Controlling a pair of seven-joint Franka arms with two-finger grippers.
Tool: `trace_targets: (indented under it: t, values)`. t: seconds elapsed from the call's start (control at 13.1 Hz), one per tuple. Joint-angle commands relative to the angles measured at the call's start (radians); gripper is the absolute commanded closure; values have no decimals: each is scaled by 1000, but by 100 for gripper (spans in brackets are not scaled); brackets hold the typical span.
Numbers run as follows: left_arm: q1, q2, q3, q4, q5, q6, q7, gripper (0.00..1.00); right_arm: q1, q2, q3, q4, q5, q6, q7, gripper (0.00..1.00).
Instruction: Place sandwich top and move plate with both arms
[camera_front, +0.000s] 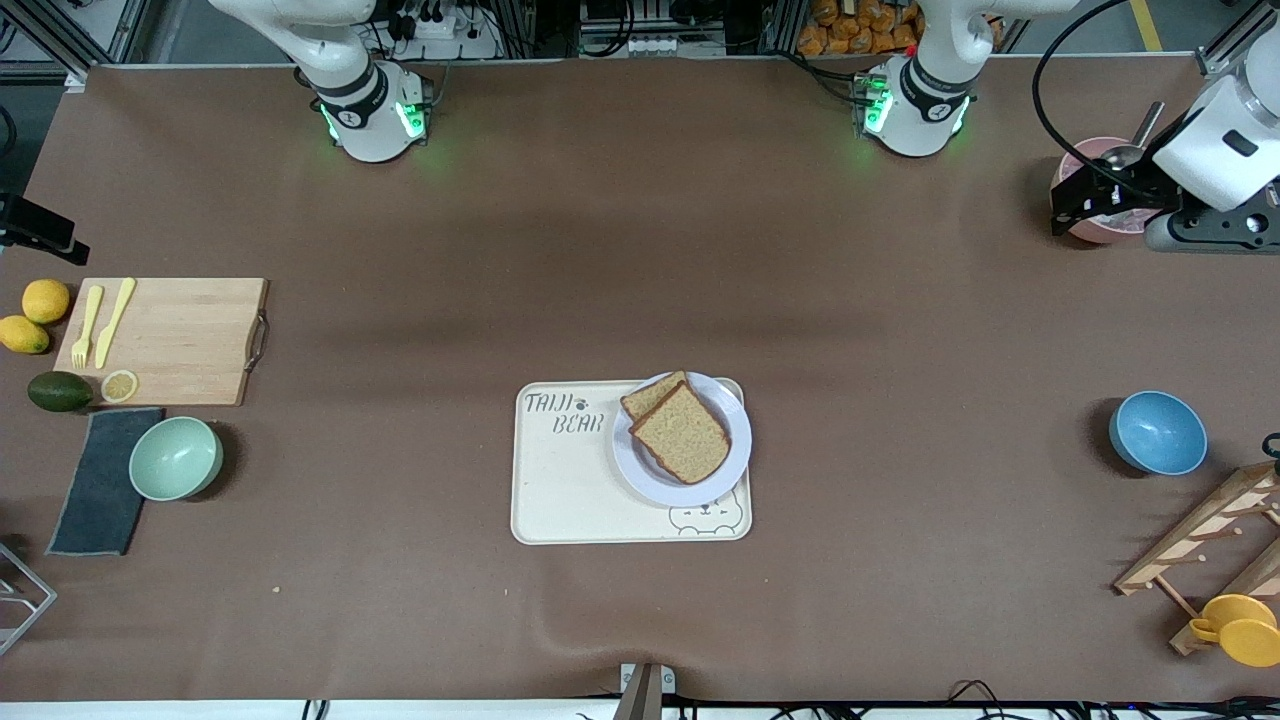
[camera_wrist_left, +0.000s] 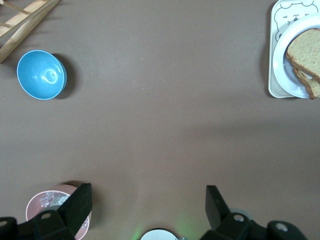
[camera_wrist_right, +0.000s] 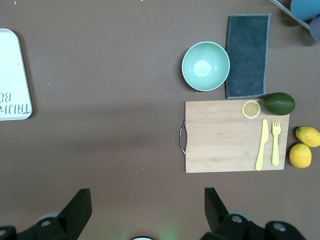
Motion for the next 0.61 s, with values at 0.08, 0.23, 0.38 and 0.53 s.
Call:
trace_targets:
  t: [0.08,0.23,0.38,0.53]
  values:
    - [5,22,-12,38,11,12,-11,0,2,3,-3,7,13,15,-5,0]
    - [-4,40,-10,59,11,1,-26,0,-3,3,-3,7,16,22,-5,0]
    - [-1,50,-12,64,9,-13,-69,0,-24,4,-6,7,63,35,-7,0]
    - [5,51,-10,76,11,-13,-70,0,-27,4,-8,7,69,43,-5,0]
